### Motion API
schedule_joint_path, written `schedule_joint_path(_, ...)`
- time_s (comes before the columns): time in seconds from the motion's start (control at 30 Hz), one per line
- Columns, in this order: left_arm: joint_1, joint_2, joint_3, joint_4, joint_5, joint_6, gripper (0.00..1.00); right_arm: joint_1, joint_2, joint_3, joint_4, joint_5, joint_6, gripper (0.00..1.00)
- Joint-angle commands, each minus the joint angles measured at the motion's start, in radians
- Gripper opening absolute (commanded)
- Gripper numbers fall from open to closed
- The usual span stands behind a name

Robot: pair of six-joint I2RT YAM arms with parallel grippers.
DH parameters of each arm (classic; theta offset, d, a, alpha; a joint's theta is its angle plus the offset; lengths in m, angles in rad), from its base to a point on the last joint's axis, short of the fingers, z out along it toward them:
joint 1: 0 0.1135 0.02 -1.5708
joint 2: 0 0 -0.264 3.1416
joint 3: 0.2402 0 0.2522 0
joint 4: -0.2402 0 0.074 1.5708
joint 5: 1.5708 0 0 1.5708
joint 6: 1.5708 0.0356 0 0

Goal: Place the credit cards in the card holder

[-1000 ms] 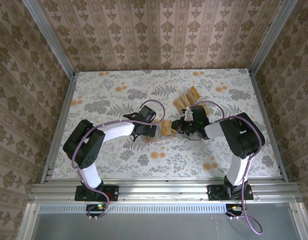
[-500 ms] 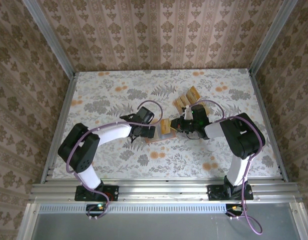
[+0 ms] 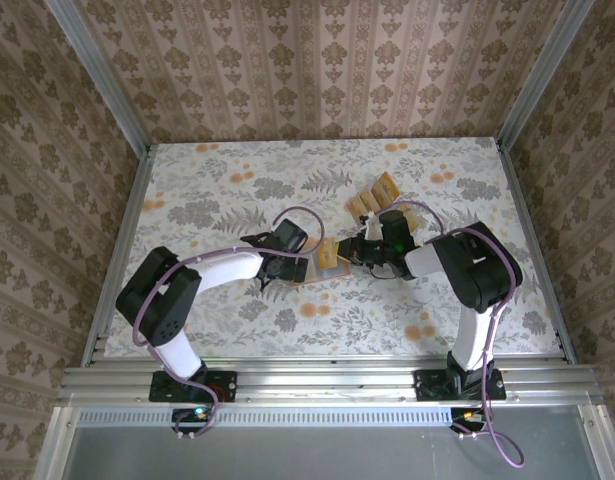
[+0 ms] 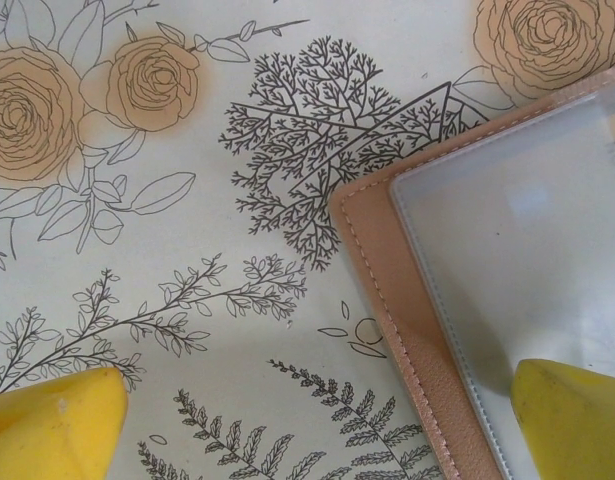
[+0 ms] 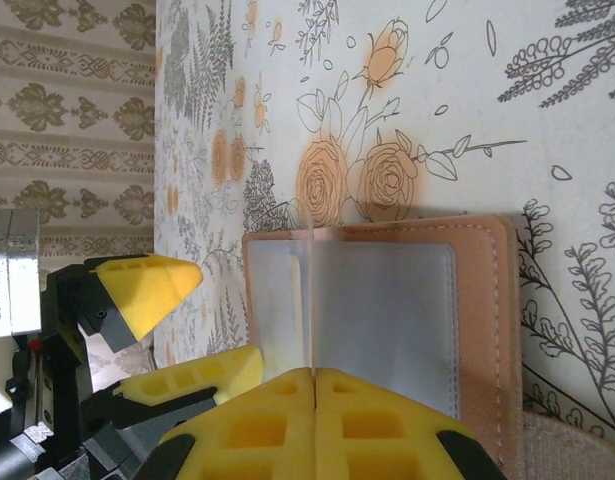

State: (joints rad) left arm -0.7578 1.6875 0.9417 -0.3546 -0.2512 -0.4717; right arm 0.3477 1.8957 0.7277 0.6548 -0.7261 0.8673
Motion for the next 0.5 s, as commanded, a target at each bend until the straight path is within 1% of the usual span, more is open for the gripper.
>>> schedule_joint_path(0.0,-0.003,-0.001,-0.015,-0.028,-0.025,-0.01,1.0,0.008,0.021,0.017,0.048,-0.033,-0.001,0.0)
schedule_joint_path(0.47,0.0,0.012,-0.015,-0.026,-0.027,-0.009,1.0,0.01,0.057,0.019,0.088,-0.061,0.013,0.0)
